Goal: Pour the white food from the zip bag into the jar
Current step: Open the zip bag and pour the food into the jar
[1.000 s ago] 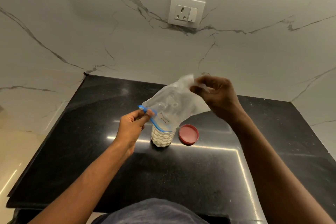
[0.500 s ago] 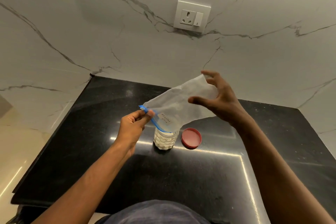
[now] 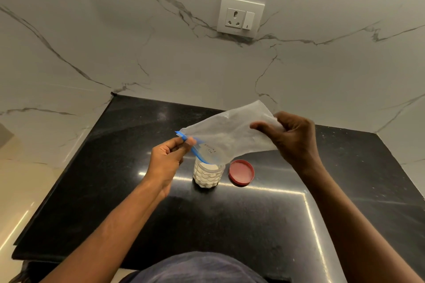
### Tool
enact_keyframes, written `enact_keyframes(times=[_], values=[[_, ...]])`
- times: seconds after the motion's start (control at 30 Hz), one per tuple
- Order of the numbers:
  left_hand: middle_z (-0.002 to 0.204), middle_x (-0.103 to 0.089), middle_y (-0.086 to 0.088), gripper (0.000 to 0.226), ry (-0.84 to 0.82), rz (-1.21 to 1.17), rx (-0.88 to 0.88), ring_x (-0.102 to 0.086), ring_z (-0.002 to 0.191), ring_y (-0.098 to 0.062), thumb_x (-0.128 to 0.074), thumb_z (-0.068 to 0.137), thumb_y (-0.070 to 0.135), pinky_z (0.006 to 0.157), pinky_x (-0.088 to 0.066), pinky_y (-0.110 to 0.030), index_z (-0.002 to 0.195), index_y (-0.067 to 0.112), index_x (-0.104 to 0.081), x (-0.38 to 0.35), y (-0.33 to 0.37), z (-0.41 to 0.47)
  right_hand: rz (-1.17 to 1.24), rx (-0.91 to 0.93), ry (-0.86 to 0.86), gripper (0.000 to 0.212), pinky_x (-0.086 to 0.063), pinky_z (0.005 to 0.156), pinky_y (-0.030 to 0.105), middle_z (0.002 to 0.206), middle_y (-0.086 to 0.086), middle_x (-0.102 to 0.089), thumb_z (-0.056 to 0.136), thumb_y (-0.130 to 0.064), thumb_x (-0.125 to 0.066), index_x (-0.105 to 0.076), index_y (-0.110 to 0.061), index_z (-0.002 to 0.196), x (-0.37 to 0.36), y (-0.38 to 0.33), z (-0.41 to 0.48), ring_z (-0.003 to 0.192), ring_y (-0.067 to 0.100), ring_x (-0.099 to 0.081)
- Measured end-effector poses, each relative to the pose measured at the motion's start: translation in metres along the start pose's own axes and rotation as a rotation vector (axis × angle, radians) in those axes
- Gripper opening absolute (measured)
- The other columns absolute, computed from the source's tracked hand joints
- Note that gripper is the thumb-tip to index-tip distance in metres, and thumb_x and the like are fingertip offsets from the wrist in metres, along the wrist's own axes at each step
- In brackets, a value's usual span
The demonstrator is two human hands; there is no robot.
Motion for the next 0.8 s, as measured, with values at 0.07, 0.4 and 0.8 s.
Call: enact_keyframes(times=[0.07,0.4,0.8], values=[[0.103,-0.083,0.002,0.019,0.02,-0.018,0.009,-0.068,0.099,-0.014,-0.078,0.093,0.025,0.082,-0.051,-0.031,0.111,0.02,-0.082,0.001,-0.001,-0.001,0.056,-0.014,-0.052,0.011,-0.052,0.05,0.027,0.069,-0.014,-0.072,0.091,-0.041,-0.077,-0.071,-0.041,0.083,-0.005,-0.005,-0.002,0.059,0.008,-0.067],[0.105,-0.082,0.015,0.029,-0.095,0.213,-0.289,-0.077,0.103,-0.005,-0.08,0.09,0.012,0.081,-0.061,-0.018,0.112,0.03,-0.078,-0.016,0.023,-0.012,0.15,-0.13,-0.113,0.005,-0.055,0.067,0.021,0.081,0.0,-0.079,0.094,-0.016,-0.076,-0.082,-0.015,0.095,-0.019,0.007,-0.019,0.072,0.01,-0.073],[0.093,-0.083,0.011,0.014,-0.038,0.229,-0.217,-0.078,0.092,-0.002,-0.08,0.091,0.011,0.074,-0.056,-0.008,0.097,0.024,-0.081,-0.004,0.013,-0.003,0.19,-0.107,-0.058,0.009,-0.055,0.063,0.016,0.081,-0.017,-0.076,0.089,-0.035,-0.072,-0.078,-0.03,0.094,-0.006,0.003,-0.016,0.074,0.002,-0.071]])
Point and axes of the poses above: each hand's wrist, its own z-axis towards the middle knuckle, its own x-axis out of the back of the hand, y = z × x, the point moved 8 cm from there along z, towards the middle knuckle
